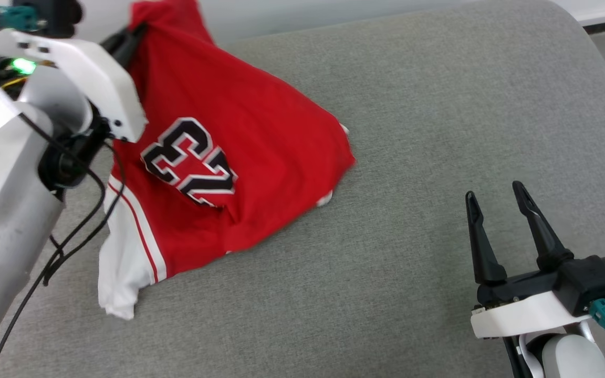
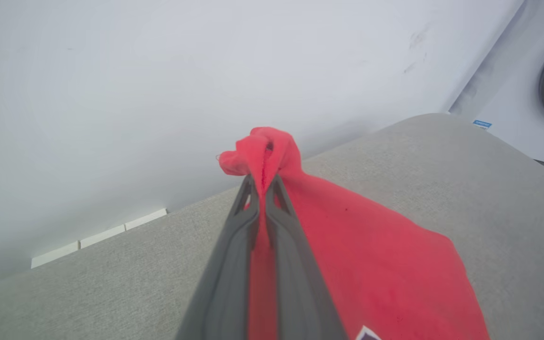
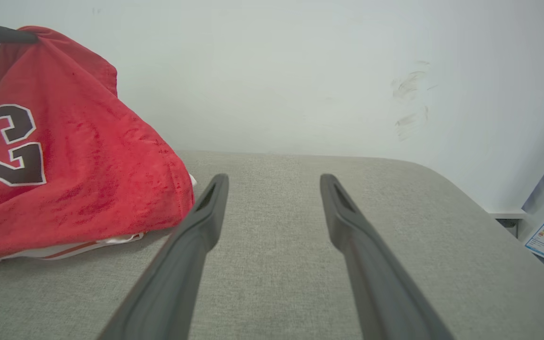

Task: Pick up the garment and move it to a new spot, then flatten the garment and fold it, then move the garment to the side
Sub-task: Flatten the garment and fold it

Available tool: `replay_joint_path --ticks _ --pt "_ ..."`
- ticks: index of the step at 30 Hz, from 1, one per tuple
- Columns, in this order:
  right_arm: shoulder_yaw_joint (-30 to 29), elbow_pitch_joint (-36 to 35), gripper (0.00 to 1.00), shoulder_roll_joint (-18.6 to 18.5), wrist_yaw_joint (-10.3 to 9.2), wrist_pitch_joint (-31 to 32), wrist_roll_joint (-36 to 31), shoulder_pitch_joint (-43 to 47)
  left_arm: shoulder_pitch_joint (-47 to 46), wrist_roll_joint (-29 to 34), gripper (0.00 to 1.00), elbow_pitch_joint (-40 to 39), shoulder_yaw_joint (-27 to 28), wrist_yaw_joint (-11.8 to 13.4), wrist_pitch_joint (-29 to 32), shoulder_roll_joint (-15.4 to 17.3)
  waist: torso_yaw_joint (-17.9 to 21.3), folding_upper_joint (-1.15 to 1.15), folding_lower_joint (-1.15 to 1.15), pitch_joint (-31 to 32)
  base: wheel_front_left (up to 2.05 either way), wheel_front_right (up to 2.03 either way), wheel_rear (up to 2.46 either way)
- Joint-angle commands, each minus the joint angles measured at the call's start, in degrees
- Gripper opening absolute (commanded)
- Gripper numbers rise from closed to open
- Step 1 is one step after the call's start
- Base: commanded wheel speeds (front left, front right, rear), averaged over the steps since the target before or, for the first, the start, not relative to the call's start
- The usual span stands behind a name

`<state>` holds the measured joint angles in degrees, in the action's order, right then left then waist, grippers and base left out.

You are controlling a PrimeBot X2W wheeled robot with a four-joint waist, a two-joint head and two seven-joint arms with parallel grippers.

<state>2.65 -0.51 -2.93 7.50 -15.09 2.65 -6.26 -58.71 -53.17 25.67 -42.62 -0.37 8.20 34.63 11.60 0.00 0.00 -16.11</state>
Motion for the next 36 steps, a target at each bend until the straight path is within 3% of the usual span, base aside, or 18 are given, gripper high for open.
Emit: replay_joint_path --ticks 1,5,6,7,11,18,24,28,31,36 --pt "0.39 0.14 1.00 0.10 -0.02 -0.12 -0.57 0.29 1.56 0.97 0.00 1.96 0.84 2.21 -2.80 0.31 -0.91 0.00 0.00 0.47 0.00 0.00 0.00" --pt "0.95 0.31 1.00 0.10 -0.02 -0.12 -0.66 0.16 4.03 2.96 0.00 6.41 0.23 5.30 -5.66 0.63 -1.62 0.00 0.00 0.66 0.00 0.00 0.00" --pt "1.04 0.31 1.00 0.10 -0.02 -0.12 -0.79 0.16 4.91 3.61 0.46 7.29 -0.68 5.31 -5.47 0.55 -1.80 0.00 0.00 0.70 0.00 0.00 0.00" --pt "1.10 0.33 1.00 0.10 -0.02 -0.12 -0.91 0.19 5.67 3.84 1.00 8.24 -1.46 4.89 -5.14 0.37 -1.98 0.00 0.00 0.75 0.00 0.00 0.00" --pt "1.03 0.49 1.00 0.10 -0.02 -0.12 -1.11 0.49 7.14 5.61 1.00 9.95 -3.57 3.00 -7.62 -0.16 -2.71 0.00 0.00 1.06 0.00 0.00 0.00" --pt "-0.28 0.21 1.00 0.11 -0.02 -0.12 -1.77 0.97 8.96 8.47 1.00 8.27 -3.78 1.18 -19.57 -1.12 -4.84 0.00 0.00 2.70 0.00 0.00 0.00" --pt "-2.37 -0.21 1.00 0.11 -0.02 -0.12 -2.61 1.91 14.32 14.67 1.00 -2.86 0.84 4.15 -23.43 0.25 -8.04 0.00 0.00 5.29 0.00 0.00 0.00" --pt "-3.28 -0.48 1.00 0.11 -0.02 -0.12 -3.49 2.76 24.90 21.17 1.00 -15.38 7.60 8.43 -23.36 0.80 -10.35 0.00 0.00 7.12 0.00 0.00 0.00" --pt "-3.87 -0.51 1.00 0.09 -0.02 -0.12 -4.00 3.34 33.64 24.38 1.00 -23.04 13.17 11.27 -23.39 -0.46 -11.84 0.00 0.00 8.50 0.00 0.00 0.00" --pt "-4.36 -0.61 1.00 0.09 -0.02 -0.12 -4.33 4.19 46.81 28.28 1.00 -31.17 20.16 13.18 -23.39 -4.33 -13.76 0.00 0.00 10.06 0.00 0.00 0.00"
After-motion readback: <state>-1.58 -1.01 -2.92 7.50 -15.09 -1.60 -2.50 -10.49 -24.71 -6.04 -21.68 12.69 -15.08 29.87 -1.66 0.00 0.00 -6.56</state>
